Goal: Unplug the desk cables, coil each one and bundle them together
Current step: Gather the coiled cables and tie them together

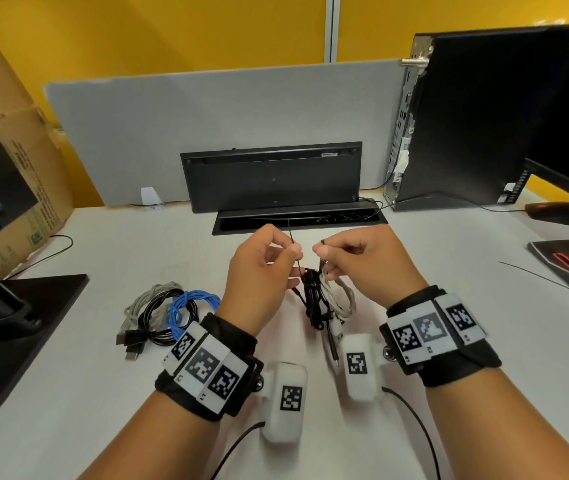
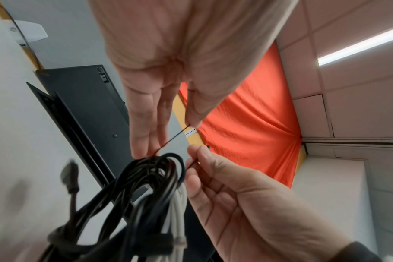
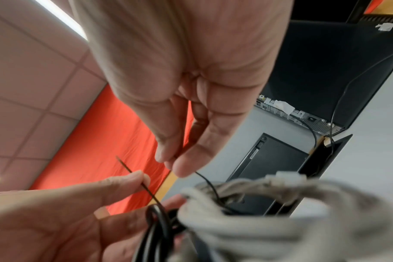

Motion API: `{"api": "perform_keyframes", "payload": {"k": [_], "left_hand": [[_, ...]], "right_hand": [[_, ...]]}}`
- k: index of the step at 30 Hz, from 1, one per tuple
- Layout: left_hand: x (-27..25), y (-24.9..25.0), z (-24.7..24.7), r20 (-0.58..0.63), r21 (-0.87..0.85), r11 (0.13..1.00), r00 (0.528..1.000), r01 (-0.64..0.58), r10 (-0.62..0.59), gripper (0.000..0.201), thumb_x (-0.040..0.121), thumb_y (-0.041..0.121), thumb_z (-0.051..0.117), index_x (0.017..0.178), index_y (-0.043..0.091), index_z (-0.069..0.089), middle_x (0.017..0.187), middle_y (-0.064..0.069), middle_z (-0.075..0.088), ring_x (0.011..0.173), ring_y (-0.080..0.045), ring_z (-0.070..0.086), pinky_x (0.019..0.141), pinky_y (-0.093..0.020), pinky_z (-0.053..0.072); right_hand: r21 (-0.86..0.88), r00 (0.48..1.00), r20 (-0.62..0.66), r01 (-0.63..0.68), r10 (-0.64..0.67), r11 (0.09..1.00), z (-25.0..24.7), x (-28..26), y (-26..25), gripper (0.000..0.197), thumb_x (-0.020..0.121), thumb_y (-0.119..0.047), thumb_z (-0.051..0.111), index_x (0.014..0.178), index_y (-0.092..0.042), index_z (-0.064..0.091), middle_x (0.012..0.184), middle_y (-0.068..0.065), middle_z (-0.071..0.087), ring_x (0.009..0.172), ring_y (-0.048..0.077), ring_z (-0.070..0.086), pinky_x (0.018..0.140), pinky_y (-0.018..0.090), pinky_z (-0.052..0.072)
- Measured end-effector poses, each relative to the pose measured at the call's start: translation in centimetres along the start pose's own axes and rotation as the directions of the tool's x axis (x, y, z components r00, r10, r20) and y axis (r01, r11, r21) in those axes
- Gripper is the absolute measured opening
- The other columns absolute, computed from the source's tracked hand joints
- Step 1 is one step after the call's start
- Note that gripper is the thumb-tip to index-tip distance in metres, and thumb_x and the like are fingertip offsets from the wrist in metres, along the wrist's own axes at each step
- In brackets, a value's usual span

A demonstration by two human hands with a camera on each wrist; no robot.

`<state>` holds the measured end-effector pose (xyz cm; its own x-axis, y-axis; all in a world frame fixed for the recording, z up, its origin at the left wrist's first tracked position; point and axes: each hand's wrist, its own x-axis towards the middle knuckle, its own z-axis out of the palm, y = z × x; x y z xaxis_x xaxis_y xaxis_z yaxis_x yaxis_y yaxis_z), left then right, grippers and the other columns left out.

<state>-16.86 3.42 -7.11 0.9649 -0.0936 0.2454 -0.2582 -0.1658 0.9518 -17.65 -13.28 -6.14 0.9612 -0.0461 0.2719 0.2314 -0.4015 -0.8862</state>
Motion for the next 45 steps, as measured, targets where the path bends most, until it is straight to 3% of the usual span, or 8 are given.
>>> {"api": "perform_keyframes", "payload": {"k": [3, 9, 16, 25, 28, 32, 36, 45], "left_hand": [[0.0, 0.0, 0.0, -0.010, 0.013, 1.000, 1.000, -0.004, 0.004, 0.010, 0.094, 0.013, 0.060, 0.086, 0.007, 0.059, 0.088, -0.014, 0.070, 0.073, -0.019, 0.073, 0.067, -0.031, 0.061], [0.1, 0.1, 0.3, -0.009, 0.018, 1.000, 1.000, -0.014, 0.015, 0.012, 0.094, 0.013, 0.060, 0.085, 0.006, 0.059, 0.085, -0.014, 0.069, 0.071, -0.022, 0.072, 0.064, -0.028, 0.061], [0.6, 0.3, 0.6, 0.021, 0.035, 0.998, 0.999, -0.048, 0.048, 0.011, 0.094, 0.008, 0.059, 0.083, 0.006, 0.061, 0.082, -0.012, 0.069, 0.081, -0.024, 0.071, 0.066, -0.033, 0.062], [2.0, 0.7, -4.5, -0.007, 0.357, 0.934, 1.000, 0.010, -0.008, 0.023, 0.094, 0.027, 0.060, 0.085, 0.010, 0.072, 0.082, -0.001, 0.073, 0.078, -0.019, 0.069, 0.080, -0.044, 0.058], [2.8, 0.6, -8.0, 0.005, 0.573, 0.810, 0.988, 0.125, -0.156, 0.027, 0.092, 0.029, 0.062, 0.081, 0.007, 0.074, 0.080, -0.003, 0.073, 0.078, -0.023, 0.069, 0.081, -0.042, 0.058], [3.6, -0.5, -10.2, -0.006, 0.839, 0.515, 0.950, 0.175, -0.313, 0.027, 0.084, 0.034, 0.069, 0.080, 0.008, 0.072, 0.076, -0.003, 0.072, 0.075, -0.020, 0.068, 0.074, -0.034, 0.057], [4.1, -2.6, -10.0, 0.004, 0.944, 0.301, 0.909, 0.133, -0.416, 0.024, 0.079, 0.026, 0.073, 0.099, 0.013, 0.069, 0.095, -0.004, 0.070, 0.085, -0.024, 0.066, 0.079, -0.036, 0.057], [5.0, -4.7, -9.8, -0.027, 0.986, 0.136, 0.906, 0.094, -0.423, 0.012, 0.088, 0.019, 0.061, 0.094, 0.010, 0.066, 0.089, -0.006, 0.067, 0.076, -0.026, 0.061, 0.064, -0.032, 0.048]], "right_hand": [[-0.017, 0.999, -0.006, 0.049, -0.049, 0.999, 0.6, 0.0, 0.0, 0.017, 0.086, -0.022, 0.071, 0.071, -0.027, 0.075, 0.063, -0.002, 0.070, 0.057, 0.013, 0.069, 0.061, 0.022, 0.054], [-0.116, 0.994, 0.027, 0.106, -0.103, 0.988, 1.3, 0.0, 0.1, 0.023, 0.085, -0.018, 0.071, 0.069, -0.033, 0.074, 0.061, -0.012, 0.068, 0.053, 0.000, 0.061, 0.055, 0.010, 0.045], [-0.189, 0.989, 0.013, 0.147, -0.147, 0.971, 1.7, 0.0, 0.2, 0.016, 0.086, -0.017, 0.069, 0.074, -0.019, 0.078, 0.068, -0.002, 0.069, 0.066, 0.011, 0.062, 0.066, 0.030, 0.054], [-0.250, 0.990, 0.039, 0.138, -0.133, 0.958, 1.1, -0.1, 0.6, 0.009, 0.086, -0.023, 0.070, 0.084, -0.021, 0.079, 0.082, -0.012, 0.071, 0.080, 0.004, 0.064, 0.079, 0.027, 0.050], [-0.261, 0.988, 0.056, 0.153, -0.143, 0.953, 1.0, -0.1, 0.7, 0.007, 0.084, -0.027, 0.071, 0.084, -0.025, 0.078, 0.083, -0.017, 0.071, 0.080, -0.001, 0.064, 0.076, 0.021, 0.048], [-0.269, 0.987, 0.083, 0.153, -0.135, 0.951, 1.5, -0.1, 0.9, 0.005, 0.083, -0.030, 0.072, 0.081, -0.032, 0.076, 0.083, -0.020, 0.071, 0.079, -0.003, 0.063, 0.072, 0.017, 0.044], [-0.251, 0.987, 0.104, 0.143, -0.120, 0.957, 1.9, -0.3, 1.0, 0.010, 0.082, -0.031, 0.073, 0.075, -0.038, 0.073, 0.081, -0.021, 0.070, 0.078, -0.001, 0.063, 0.072, 0.021, 0.045], [-0.264, 0.989, 0.112, 0.121, -0.094, 0.957, 1.7, -0.5, 0.7, 0.009, 0.082, -0.030, 0.073, 0.080, -0.038, 0.075, 0.082, -0.024, 0.071, 0.079, -0.009, 0.062, 0.071, 0.014, 0.042]]}}
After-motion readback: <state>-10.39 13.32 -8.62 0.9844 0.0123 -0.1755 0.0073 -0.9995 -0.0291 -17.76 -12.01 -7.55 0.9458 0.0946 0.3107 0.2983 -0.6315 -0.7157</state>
